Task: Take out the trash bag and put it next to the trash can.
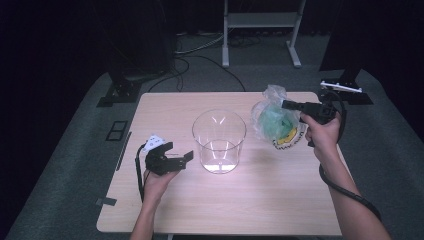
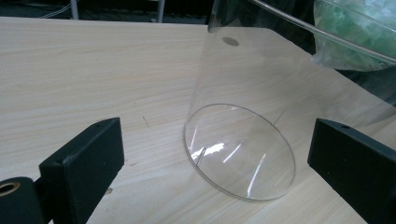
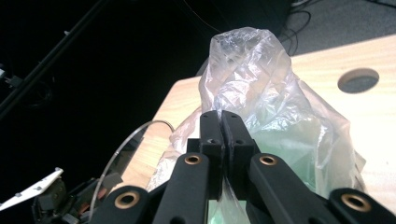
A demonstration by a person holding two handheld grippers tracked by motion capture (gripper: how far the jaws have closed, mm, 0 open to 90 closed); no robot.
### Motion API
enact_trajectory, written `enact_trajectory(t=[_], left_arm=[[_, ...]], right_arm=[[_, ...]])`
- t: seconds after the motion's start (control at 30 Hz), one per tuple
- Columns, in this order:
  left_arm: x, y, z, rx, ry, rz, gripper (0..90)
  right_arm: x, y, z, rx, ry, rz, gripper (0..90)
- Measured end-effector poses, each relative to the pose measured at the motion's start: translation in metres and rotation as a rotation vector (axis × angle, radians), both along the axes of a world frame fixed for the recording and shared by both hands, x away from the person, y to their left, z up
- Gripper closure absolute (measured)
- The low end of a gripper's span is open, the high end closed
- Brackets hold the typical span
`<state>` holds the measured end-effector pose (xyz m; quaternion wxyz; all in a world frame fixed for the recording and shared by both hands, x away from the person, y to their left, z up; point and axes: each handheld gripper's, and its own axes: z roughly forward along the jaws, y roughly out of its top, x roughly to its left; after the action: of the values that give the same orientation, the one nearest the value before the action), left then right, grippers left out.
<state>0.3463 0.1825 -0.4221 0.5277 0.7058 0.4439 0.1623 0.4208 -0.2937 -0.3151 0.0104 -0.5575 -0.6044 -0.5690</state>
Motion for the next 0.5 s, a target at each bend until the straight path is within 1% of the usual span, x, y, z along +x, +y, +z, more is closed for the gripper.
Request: enact_trajectory(t=[0.1, 0.33, 0.5], left_arm=[[0.0, 0.0, 0.0, -0.003, -0.001, 0.002, 2.5], [0.0, 0.002, 0.0, -0.016, 0.002, 0.004, 2.5], [0.0, 0.003, 0.001, -0.013, -0.003, 0.005, 2.5]], right_arm=[[0.002, 0.0, -0.011, -0.003, 0.019, -0.001, 88.8], [0.009, 0.006, -0.04, 0.012, 0.067, -0.002, 88.8], [0.013, 0.012, -0.058, 0.01, 0.093, -0.002, 88.8]])
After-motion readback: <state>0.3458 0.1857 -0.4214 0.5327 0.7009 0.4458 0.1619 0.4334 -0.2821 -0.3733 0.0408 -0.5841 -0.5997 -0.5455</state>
